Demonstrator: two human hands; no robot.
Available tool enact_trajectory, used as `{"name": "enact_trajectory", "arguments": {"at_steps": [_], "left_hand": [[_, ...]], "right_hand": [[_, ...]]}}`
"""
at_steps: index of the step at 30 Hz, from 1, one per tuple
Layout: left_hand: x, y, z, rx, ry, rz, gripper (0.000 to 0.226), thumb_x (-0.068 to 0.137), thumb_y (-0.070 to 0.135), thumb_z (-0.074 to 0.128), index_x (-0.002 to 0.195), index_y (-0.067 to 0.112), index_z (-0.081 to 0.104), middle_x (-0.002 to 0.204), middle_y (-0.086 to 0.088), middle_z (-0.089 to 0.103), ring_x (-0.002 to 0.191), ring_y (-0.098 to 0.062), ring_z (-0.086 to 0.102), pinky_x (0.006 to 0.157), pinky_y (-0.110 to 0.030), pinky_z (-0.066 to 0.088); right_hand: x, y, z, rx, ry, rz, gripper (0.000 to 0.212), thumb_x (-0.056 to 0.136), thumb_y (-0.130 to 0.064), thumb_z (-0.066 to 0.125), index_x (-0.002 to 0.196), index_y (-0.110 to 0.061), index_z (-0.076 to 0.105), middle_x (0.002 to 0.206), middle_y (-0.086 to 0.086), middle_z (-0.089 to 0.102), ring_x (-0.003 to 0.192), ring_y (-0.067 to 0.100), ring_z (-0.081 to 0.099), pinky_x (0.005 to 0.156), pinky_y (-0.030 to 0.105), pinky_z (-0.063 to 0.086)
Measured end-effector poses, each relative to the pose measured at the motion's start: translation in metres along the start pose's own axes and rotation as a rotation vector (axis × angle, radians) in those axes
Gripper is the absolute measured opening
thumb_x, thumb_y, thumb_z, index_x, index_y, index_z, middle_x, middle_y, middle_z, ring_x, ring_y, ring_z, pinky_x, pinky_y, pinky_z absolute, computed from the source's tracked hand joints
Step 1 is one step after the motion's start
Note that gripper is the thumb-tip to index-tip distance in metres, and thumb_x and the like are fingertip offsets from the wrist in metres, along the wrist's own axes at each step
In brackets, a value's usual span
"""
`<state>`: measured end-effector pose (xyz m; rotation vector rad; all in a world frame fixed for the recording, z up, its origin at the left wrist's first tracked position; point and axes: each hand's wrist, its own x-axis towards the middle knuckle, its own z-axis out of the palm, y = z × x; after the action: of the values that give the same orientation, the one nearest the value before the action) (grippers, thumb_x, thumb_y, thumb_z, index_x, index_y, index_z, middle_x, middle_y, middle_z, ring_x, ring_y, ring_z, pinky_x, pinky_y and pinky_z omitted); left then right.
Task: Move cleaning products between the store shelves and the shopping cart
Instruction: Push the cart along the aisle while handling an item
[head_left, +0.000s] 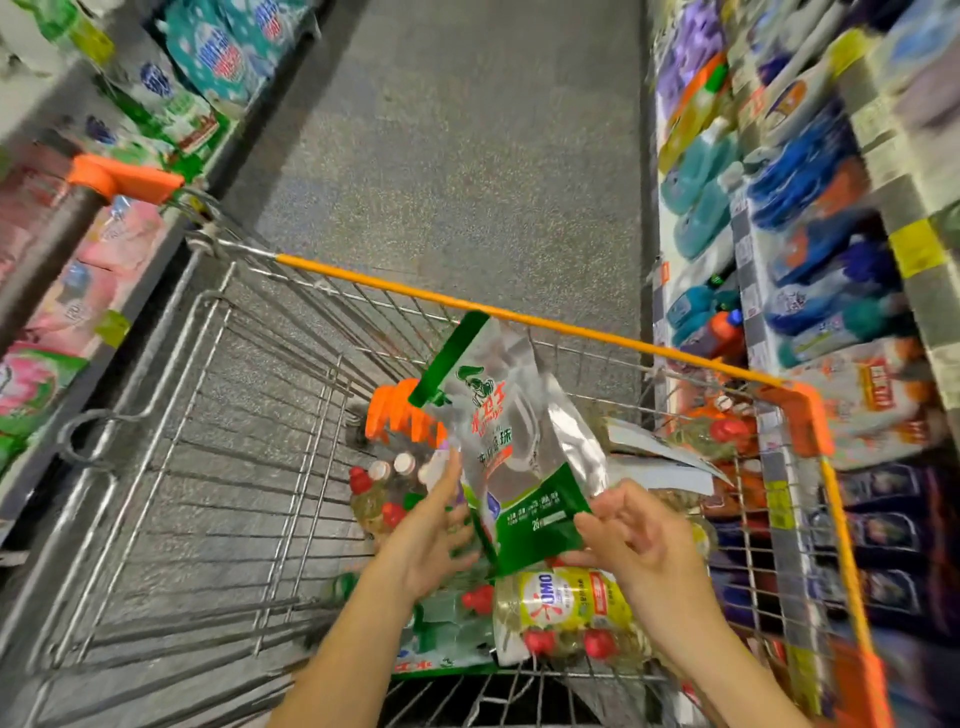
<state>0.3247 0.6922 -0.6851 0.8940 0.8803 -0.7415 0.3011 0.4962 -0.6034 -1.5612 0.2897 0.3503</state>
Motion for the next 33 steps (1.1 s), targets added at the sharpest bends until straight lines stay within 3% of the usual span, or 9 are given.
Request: {"name": "enact_trajectory", "arguments": {"at_steps": [6, 10, 13, 15, 17, 20, 24, 29, 33], "left_hand": [[-0.015, -0.033, 0.010, -0.246, -0.132, -0.049, 0.062, 0.077, 0.044, 0.066, 0.127, 0.007, 0.060, 0.123, -0.020, 0.064, 0.114, -0.036, 0.062, 0.104, -0.053, 0.040], [-0.024, -0.042, 0.012, -0.181, -0.032, 0.115, 0.062, 0.076, 0.038, 0.068, 0.129, 0.010, 0.056, 0.117, -0.016, 0.068, 0.109, -0.032, 0.065, 0.099, -0.048, 0.047], [-0.031, -0.040, 0.012, -0.081, 0.067, 0.247, 0.058, 0.072, 0.039, 0.071, 0.124, 0.016, 0.059, 0.110, -0.011, 0.072, 0.103, -0.029, 0.068, 0.096, -0.046, 0.050], [-0.039, -0.035, 0.012, -0.063, 0.077, 0.300, 0.049, 0.073, 0.037, 0.070, 0.117, 0.016, 0.063, 0.107, -0.011, 0.073, 0.100, -0.028, 0.069, 0.095, -0.046, 0.051], [-0.046, -0.030, 0.010, -0.044, 0.081, 0.341, 0.050, 0.072, 0.038, 0.070, 0.116, 0.015, 0.064, 0.107, -0.012, 0.073, 0.100, -0.029, 0.069, 0.097, -0.048, 0.049], [-0.052, -0.025, 0.008, 0.018, 0.092, 0.387, 0.054, 0.071, 0.040, 0.072, 0.118, 0.014, 0.062, 0.108, -0.012, 0.072, 0.103, -0.031, 0.068, 0.100, -0.050, 0.047], [-0.065, -0.022, 0.011, 0.128, 0.096, 0.440, 0.061, 0.067, 0.050, 0.078, 0.116, 0.016, 0.065, 0.107, -0.010, 0.073, 0.101, -0.031, 0.068, 0.097, -0.053, 0.049], [-0.077, -0.026, 0.010, 0.127, 0.120, 0.482, 0.055, 0.073, 0.043, 0.072, 0.119, 0.015, 0.062, 0.104, -0.009, 0.074, 0.096, -0.029, 0.070, 0.094, -0.051, 0.051], [-0.092, -0.030, 0.013, 0.175, 0.127, 0.505, 0.052, 0.074, 0.044, 0.070, 0.117, 0.015, 0.064, 0.103, -0.009, 0.074, 0.094, -0.026, 0.071, 0.091, -0.046, 0.054]], "right_hand": [[-0.043, 0.004, -0.037, 0.125, -0.064, 0.120, 0.059, 0.045, -0.049, 0.092, 0.068, -0.005, 0.061, 0.063, 0.006, 0.057, 0.057, 0.016, 0.063, 0.066, 0.042, 0.061], [-0.048, 0.009, -0.053, 0.149, -0.056, 0.158, 0.069, 0.041, -0.050, 0.093, 0.072, -0.001, 0.057, 0.061, -0.001, 0.056, 0.054, 0.014, 0.062, 0.067, 0.042, 0.062], [-0.048, 0.010, -0.063, -0.062, -0.045, 0.117, 0.061, 0.045, -0.066, 0.085, 0.074, -0.017, 0.062, 0.068, 0.002, 0.058, 0.065, 0.021, 0.065, 0.070, 0.032, 0.058], [-0.045, 0.007, -0.064, -0.279, -0.015, 0.058, 0.060, 0.045, -0.078, 0.074, 0.087, -0.038, 0.063, 0.086, -0.006, 0.063, 0.079, 0.014, 0.063, 0.077, 0.029, 0.053], [-0.037, 0.005, -0.065, -0.312, -0.035, 0.082, 0.090, 0.037, -0.088, 0.068, 0.115, -0.045, 0.052, 0.108, -0.015, 0.058, 0.097, 0.005, 0.059, 0.083, 0.028, 0.049], [-0.026, -0.001, -0.053, -0.121, -0.169, 0.243, 0.104, 0.036, -0.077, 0.078, 0.128, -0.046, 0.040, 0.121, -0.022, 0.052, 0.104, -0.010, 0.052, 0.089, 0.024, 0.046], [-0.019, 0.006, -0.033, 0.005, -0.106, 0.326, 0.086, 0.047, -0.059, 0.089, 0.123, -0.031, 0.061, 0.118, -0.003, 0.070, 0.109, 0.020, 0.066, 0.102, 0.049, 0.047], [-0.026, 0.009, -0.022, 0.103, -0.089, 0.325, 0.055, 0.067, -0.033, 0.082, 0.118, -0.021, 0.063, 0.106, 0.007, 0.074, 0.099, 0.029, 0.070, 0.097, 0.052, 0.050], [-0.043, 0.006, -0.022, 0.111, -0.076, 0.315, 0.072, 0.059, -0.047, 0.089, 0.122, -0.025, 0.063, 0.111, 0.003, 0.073, 0.107, 0.029, 0.067, 0.102, 0.052, 0.047]]}}
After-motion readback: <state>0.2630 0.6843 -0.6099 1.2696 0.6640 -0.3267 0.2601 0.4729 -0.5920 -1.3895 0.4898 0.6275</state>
